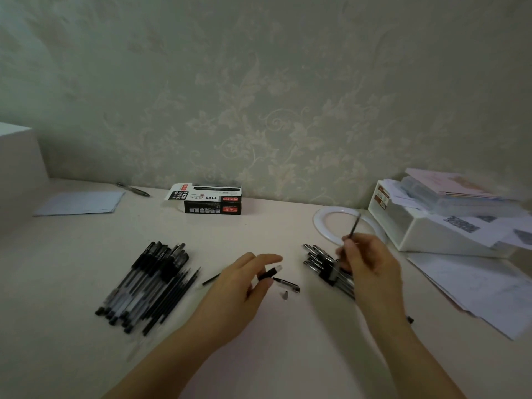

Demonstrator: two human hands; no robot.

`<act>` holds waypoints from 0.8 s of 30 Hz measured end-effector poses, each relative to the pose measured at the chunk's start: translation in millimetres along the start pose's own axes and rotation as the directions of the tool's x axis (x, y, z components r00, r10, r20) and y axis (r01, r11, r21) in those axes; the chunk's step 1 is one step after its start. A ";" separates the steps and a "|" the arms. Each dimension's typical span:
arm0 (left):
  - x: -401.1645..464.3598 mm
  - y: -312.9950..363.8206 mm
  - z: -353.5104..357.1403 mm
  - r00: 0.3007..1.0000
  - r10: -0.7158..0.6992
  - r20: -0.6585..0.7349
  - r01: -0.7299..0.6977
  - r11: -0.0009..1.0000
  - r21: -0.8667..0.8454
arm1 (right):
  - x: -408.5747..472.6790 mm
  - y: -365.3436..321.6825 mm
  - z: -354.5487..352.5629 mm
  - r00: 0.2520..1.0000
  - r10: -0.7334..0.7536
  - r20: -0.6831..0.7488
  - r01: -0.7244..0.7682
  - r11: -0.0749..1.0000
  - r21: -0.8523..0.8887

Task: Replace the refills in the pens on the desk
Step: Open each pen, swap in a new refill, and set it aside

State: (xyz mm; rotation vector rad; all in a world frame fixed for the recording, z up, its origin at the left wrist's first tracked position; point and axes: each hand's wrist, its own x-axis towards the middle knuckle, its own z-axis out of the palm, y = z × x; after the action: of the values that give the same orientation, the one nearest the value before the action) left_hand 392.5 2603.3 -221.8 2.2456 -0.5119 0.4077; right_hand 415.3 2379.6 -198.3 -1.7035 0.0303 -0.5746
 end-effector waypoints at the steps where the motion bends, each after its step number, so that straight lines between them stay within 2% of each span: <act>1: 0.0 -0.8 -0.7 1.000 -0.006 -0.005 0.006 1.000 0.015 | 3.6 1.8 -9.7 0.992 -0.123 -0.015 0.117 0.971 -0.207; 2: 0.1 -1.5 -1.3 1.000 -0.011 -0.007 0.011 0.999 0.031 | 5.9 5.2 -18.7 0.976 -0.216 0.000 0.199 0.899 -0.390; 4: -0.3 -3.0 -2.0 1.000 -0.020 -0.005 0.020 0.998 0.055 | 8.1 13.2 -31.0 0.961 -0.272 0.044 0.241 0.750 -0.616; 9: -1.7 -3.9 -4.3 0.999 -0.048 0.023 0.045 0.993 0.108 | 8.7 25.5 -33.6 0.982 -0.163 0.094 0.172 0.580 -0.796; 13: -2.2 -5.1 -6.5 0.997 -0.061 0.040 0.055 0.990 0.129 | 6.6 25.4 -30.2 0.986 -0.120 0.115 0.164 0.563 -0.810; 19: -3.6 0.2 -5.7 0.992 -0.097 0.079 0.079 0.974 0.213 | 4.0 22.5 -27.6 0.983 -0.133 0.125 0.179 0.575 -0.799; 21: -2.5 0.4 -9.9 0.990 -0.136 0.026 0.123 0.954 0.274 | 3.9 21.1 -27.3 0.981 -0.147 0.124 0.188 0.597 -0.780; 24: -0.6 -8.4 -23.9 0.959 -0.258 -0.118 0.284 0.878 0.385 | 1.8 18.0 -20.3 0.968 -0.200 0.152 0.248 0.667 -0.703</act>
State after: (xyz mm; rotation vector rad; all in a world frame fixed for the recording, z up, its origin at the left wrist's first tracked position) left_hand 393.0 2626.7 -212.0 2.6403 -0.0728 0.4677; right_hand 414.3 2356.3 -212.4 -2.5287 -0.0025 -0.7533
